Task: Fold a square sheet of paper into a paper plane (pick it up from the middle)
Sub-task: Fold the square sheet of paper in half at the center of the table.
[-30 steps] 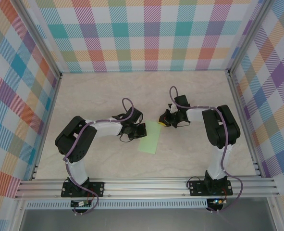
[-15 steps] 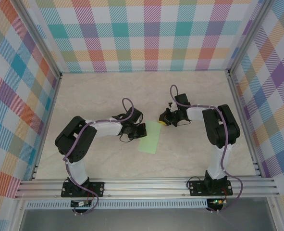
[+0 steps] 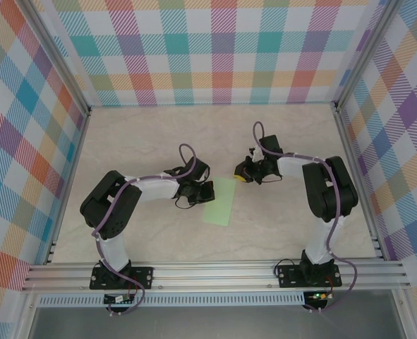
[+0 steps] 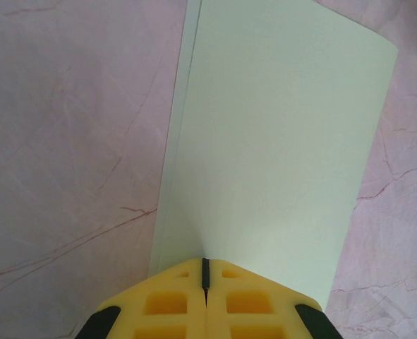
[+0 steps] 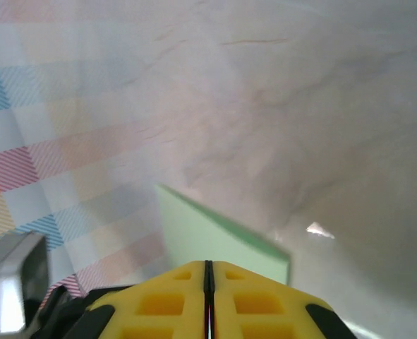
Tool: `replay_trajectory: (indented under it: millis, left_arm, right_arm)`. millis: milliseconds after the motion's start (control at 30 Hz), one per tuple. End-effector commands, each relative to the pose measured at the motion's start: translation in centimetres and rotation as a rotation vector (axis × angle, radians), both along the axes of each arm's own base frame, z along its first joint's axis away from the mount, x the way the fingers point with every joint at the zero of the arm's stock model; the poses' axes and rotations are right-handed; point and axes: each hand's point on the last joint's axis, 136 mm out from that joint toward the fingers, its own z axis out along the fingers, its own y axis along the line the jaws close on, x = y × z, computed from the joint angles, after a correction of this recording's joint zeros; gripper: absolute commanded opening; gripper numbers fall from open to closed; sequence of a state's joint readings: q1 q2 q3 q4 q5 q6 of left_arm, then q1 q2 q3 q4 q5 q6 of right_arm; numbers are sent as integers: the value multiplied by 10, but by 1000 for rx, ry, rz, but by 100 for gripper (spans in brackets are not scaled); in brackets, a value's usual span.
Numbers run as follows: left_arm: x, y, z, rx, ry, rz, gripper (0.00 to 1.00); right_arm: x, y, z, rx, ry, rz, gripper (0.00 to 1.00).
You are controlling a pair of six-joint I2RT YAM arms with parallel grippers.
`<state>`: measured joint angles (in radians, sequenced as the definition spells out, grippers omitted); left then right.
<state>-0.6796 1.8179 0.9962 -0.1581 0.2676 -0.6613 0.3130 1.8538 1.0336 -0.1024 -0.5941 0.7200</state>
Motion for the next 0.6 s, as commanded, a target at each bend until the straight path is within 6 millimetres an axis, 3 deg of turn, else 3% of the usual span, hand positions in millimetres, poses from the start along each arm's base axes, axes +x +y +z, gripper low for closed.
replay_trajectory:
  millis: [0,133,333,567]
  left_arm:
    - [-8,10,6,52,21,7,0]
    - [-4,8,12,52,5,4,0]
    - [-7,7,6,38,23,4,0]
    - [-5,3,8,26,14,1,0]
  right_arm:
    - [-23,4,27,44,-36,33,10]
    - [-62,12,31,56,-31,57,9]
    - [-124,47,21,48,-2,187,10]
    - [-156,51,-11,8,66,225,10]
